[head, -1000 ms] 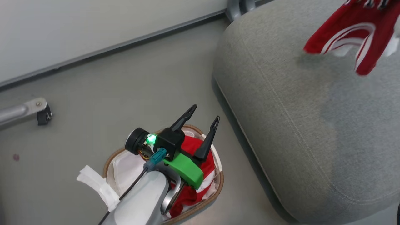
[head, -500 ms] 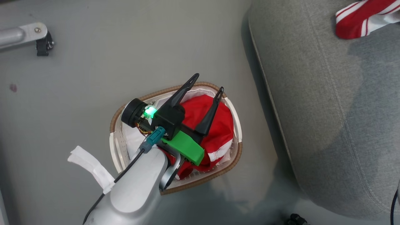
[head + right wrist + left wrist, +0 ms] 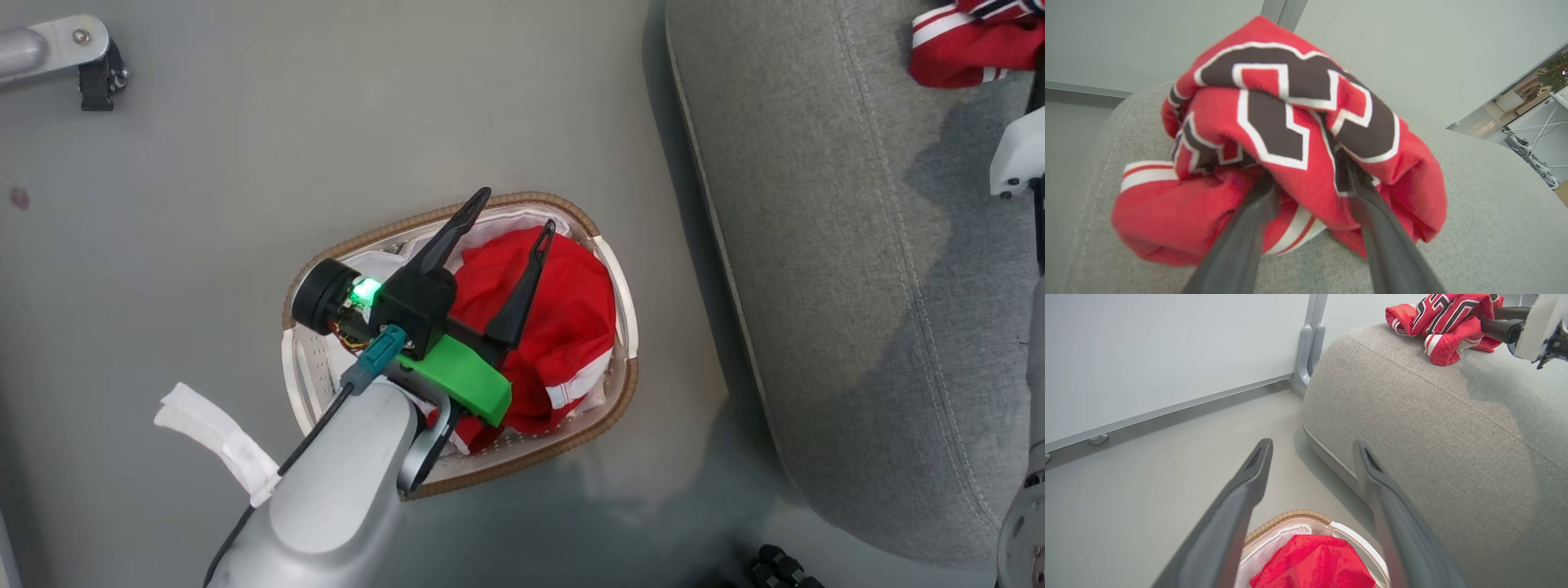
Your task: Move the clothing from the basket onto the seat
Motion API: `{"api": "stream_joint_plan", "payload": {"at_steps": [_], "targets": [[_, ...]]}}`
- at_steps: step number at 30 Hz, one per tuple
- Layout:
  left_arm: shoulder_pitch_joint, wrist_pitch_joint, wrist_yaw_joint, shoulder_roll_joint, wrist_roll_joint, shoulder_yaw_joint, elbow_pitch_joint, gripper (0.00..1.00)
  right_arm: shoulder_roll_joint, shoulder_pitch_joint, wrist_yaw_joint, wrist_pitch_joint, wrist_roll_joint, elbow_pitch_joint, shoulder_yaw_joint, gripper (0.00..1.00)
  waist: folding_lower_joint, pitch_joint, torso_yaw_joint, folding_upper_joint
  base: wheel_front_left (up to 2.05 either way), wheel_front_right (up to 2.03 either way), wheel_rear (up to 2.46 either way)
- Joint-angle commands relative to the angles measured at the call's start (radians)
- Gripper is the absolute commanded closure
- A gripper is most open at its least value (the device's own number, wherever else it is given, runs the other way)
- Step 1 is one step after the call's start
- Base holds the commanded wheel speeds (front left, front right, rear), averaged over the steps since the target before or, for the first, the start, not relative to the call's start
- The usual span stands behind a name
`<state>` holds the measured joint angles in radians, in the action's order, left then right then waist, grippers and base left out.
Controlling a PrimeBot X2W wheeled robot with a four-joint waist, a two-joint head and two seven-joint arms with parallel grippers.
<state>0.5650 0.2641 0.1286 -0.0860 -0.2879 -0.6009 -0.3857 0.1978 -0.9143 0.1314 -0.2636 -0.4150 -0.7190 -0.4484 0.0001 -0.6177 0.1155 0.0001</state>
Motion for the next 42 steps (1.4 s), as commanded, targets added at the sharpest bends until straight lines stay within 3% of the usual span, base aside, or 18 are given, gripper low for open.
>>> {"api": "stream_joint_plan", "payload": {"at_steps": [1,17,26,34,42], "targets": [[-0.018,0.001,0.001,-0.009,0.001,0.01,0.001,0.0,0.0,0.026,-0.001,-0.002,0.004,0.01,0.002,0.0,-0.0001,0.023,0.01,-0.0001,0.0,0.0,0.0],[-0.172,0.001,-0.001,0.006,-0.026,0.19,0.025,0.0,-0.004,0.197,-0.001,-0.002,0.086,0.084,0.147,0.0,-0.0001,0.317,-0.022,-0.0001,0.0,0.0,0.0],[-0.317,0.001,-0.006,0.017,-0.031,0.36,0.034,0.0,-0.07,0.281,-0.001,-0.002,0.184,0.15,0.281,0.0,-0.0001,0.497,-0.086,-0.0001,0.0,0.0,0.0],[-0.466,0.001,-0.006,0.025,-0.019,0.486,0.041,0.0,-0.138,0.434,-0.001,-0.002,0.281,0.201,0.342,0.0,-0.0001,0.585,-0.132,-0.0001,0.0,0.0,0.0],[-0.565,0.001,-0.004,0.034,-0.011,0.546,0.051,0.0,-0.145,0.602,-0.001,-0.002,0.41,0.253,0.413,0.0,-0.0001,0.63,-0.169,-0.0001,0.0,0.0,0.0]]}}
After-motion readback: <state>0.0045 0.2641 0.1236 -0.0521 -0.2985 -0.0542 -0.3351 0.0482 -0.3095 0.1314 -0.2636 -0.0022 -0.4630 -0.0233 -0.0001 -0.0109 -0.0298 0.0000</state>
